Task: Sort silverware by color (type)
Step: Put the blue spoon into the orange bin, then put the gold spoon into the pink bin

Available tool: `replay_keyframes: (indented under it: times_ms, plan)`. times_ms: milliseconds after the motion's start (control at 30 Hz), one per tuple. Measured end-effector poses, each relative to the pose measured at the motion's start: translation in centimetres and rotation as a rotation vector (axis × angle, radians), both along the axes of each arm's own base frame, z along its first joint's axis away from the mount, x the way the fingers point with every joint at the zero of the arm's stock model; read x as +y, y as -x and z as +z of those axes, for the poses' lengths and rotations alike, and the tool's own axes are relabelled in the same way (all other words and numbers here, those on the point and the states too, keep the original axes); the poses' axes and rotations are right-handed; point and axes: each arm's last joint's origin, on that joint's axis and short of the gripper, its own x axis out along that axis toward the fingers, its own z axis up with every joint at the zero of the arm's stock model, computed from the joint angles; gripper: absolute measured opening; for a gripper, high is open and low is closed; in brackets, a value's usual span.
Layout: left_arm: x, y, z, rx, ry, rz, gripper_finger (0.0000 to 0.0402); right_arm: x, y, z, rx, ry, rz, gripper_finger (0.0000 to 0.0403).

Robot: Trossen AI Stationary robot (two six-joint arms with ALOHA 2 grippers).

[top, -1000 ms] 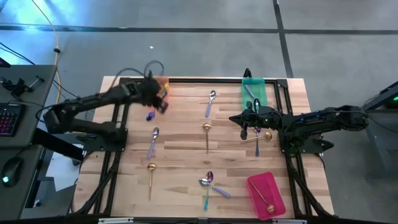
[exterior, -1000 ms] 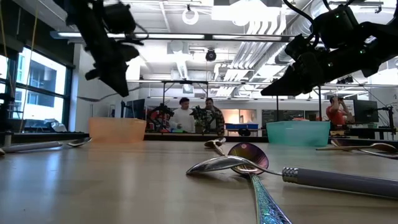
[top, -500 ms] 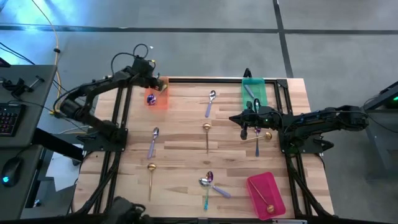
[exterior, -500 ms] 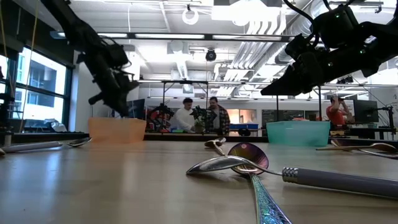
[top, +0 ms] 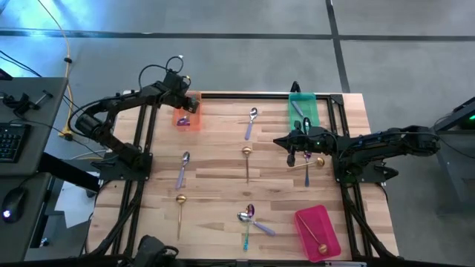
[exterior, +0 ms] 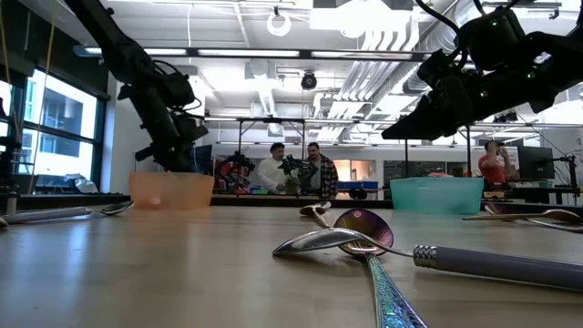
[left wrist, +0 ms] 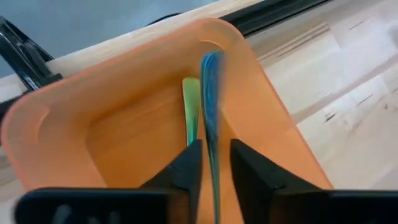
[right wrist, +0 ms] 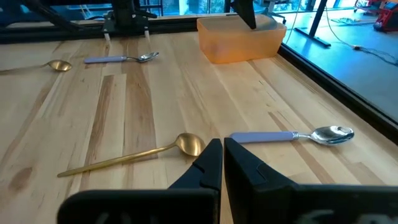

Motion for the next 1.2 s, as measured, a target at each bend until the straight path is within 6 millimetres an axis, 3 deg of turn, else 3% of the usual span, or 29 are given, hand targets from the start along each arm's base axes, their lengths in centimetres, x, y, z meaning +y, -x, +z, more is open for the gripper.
replay_keyframes:
  times_ms: [167, 433, 567, 700, 933, 1067, 1200]
  plan:
    - [-0.9, -0.1, 0.9, -0.007, -0.102, -0.077, 0.0112, -0.1, 0.0, 0.0, -0.008, -0.030, -0.032, 0.0000]
    - [-6.3, -1.3, 2.5, -0.255, -0.383, -0.239, 0.0045, -0.3, -0.1, 0.1, 0.009, -0.106, -0.121, 0.0000]
    - [-9.5, -2.0, 2.5, -0.399, -0.499, -0.341, 0.0009, -0.5, -0.8, 0.7, 0.174, -0.170, -0.187, 0.0000]
    - [-12.2, -2.6, 2.5, -0.526, -0.581, -0.441, 0.0004, -0.6, -0.9, 2.0, 0.406, -0.211, -0.218, 0.0009]
    - [-15.0, -3.1, 1.7, -0.599, -0.659, -0.584, 0.0004, 0.1, 0.9, 3.0, 0.785, -0.310, -0.171, 0.0081]
    - [-15.6, -3.1, 1.3, -0.592, -0.656, -0.609, 0.0003, 0.4, 1.2, 2.6, 0.822, -0.314, -0.129, 0.0126]
    - [-15.6, -3.0, 0.9, -0.572, -0.655, -0.592, 0.0003, 0.9, 0.9, 2.0, 0.855, -0.353, -0.058, 0.0147]
